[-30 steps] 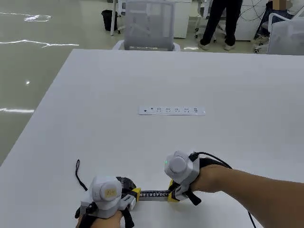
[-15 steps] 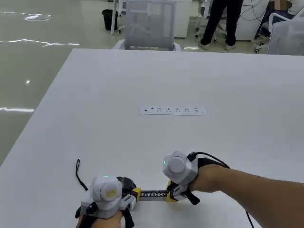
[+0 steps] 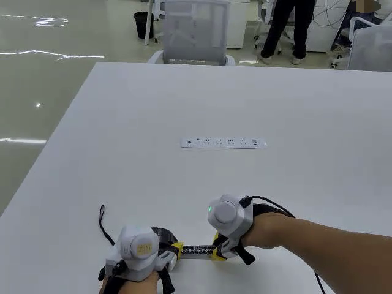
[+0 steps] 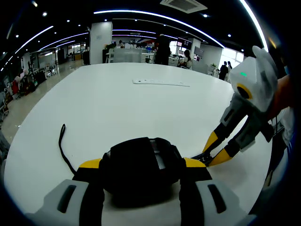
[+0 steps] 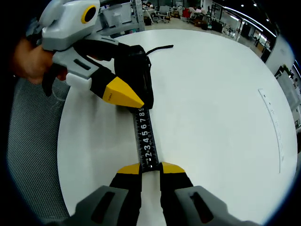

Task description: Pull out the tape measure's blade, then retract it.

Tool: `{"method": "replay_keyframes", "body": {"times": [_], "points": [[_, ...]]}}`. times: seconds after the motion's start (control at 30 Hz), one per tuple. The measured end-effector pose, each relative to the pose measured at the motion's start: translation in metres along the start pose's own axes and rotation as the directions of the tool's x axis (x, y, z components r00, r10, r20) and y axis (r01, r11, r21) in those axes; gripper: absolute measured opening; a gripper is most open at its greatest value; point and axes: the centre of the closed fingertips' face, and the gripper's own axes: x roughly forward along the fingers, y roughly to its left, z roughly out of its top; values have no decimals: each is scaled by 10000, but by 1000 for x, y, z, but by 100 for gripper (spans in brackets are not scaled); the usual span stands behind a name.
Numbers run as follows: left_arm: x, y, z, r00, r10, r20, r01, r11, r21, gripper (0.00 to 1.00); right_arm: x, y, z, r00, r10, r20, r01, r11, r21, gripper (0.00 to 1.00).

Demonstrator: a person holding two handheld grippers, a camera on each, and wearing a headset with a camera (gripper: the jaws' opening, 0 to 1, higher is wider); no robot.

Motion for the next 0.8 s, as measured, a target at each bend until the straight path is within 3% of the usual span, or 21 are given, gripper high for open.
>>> {"method": "replay_keyframes", "body": {"times": [0.8], "points": [[-1,0,0,10000,-8,9,8,10000,-3,61,5,2,10,10000,40,65,-39,9999,-167,14]]}}
